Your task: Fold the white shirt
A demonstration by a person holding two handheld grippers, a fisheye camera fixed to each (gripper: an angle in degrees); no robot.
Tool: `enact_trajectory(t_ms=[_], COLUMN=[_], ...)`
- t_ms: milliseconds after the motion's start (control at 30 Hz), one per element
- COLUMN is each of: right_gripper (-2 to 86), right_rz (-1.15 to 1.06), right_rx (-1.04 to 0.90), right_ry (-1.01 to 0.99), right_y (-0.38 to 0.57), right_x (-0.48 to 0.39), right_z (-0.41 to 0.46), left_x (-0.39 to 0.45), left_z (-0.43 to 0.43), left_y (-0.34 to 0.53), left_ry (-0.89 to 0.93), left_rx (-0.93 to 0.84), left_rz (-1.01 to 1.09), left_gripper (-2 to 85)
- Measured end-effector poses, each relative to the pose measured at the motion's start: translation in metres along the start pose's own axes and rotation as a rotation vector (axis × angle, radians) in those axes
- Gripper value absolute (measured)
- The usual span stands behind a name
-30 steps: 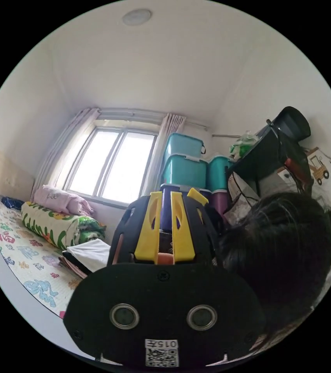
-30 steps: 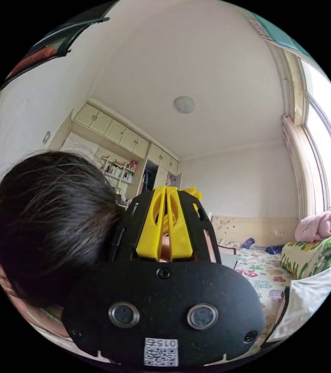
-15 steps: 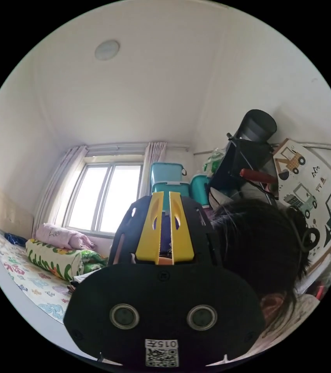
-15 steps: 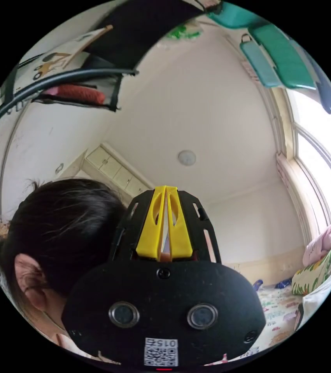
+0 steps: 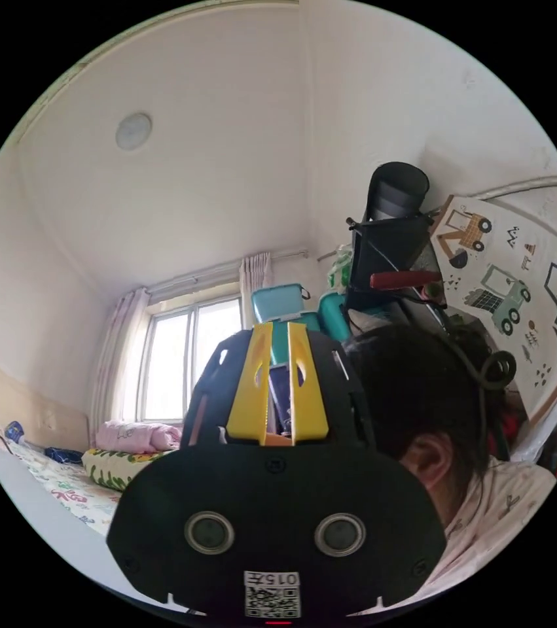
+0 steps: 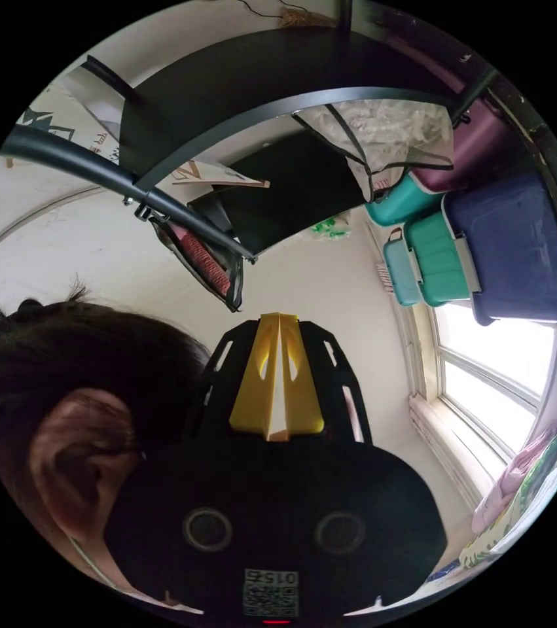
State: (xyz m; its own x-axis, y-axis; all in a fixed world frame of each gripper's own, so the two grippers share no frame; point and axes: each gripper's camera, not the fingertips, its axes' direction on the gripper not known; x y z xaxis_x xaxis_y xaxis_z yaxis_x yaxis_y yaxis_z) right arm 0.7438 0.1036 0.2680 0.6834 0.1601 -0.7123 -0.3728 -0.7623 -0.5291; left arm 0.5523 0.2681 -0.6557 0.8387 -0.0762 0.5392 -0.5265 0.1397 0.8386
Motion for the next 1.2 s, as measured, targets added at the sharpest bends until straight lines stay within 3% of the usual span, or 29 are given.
enact_trajectory(t_ms=[133, 300, 400, 500, 667, 833, 967, 1067, 1200], right_gripper=[-0.8, -0.7, -0.7, -0.7, -0.6, -0.7, -0.8, -0.9, -0.9], right_rz=[-0.018, 0.18, 0.239, 0.237, 0.336, 0.325, 0.316, 0.324, 0.29], right_rx=[-0.038, -0.175, -0.174, -0.145, -0.163, -0.128, -0.141, -0.205, -0.374], right_ry=[-0.004, -0.116, -0.177, -0.207, -0.286, -0.341, -0.32, -0.298, -0.336], right_y=[0.002, 0.011, 0.024, 0.041, 0.077, 0.105, 0.14, 0.179, 0.24], right_x=[0.034, 0.095, 0.116, 0.12, 0.139, 0.137, 0.136, 0.131, 0.107], right_z=[-0.03, -0.043, -0.055, -0.069, -0.088, -0.11, -0.117, -0.108, -0.084], left_x=[-0.05, -0.12, -0.182, -0.219, -0.265, -0.304, -0.285, -0.292, -0.319], left_z=[-0.012, -0.035, -0.052, -0.071, -0.094, -0.164, -0.206, -0.233, -0.209], left_y=[-0.002, 0.032, 0.038, 0.033, 0.002, -0.02, -0.018, -0.003, -0.002], left_ry=[-0.263, -0.736, -0.971, -1.137, -1.657, -2.113, -2.525, -2.58, -2.577], left_rx=[-0.045, -0.096, -0.203, -0.232, -0.37, -0.471, -0.355, -0.319, -0.346], left_rz=[-0.028, -0.004, -0.153, -0.181, -0.113, -0.282, -0.284, -0.459, -0.4], left_gripper=[4.5, 0.1, 0.9, 2.7, 9.4, 14.0, 16.0, 16.2, 16.1])
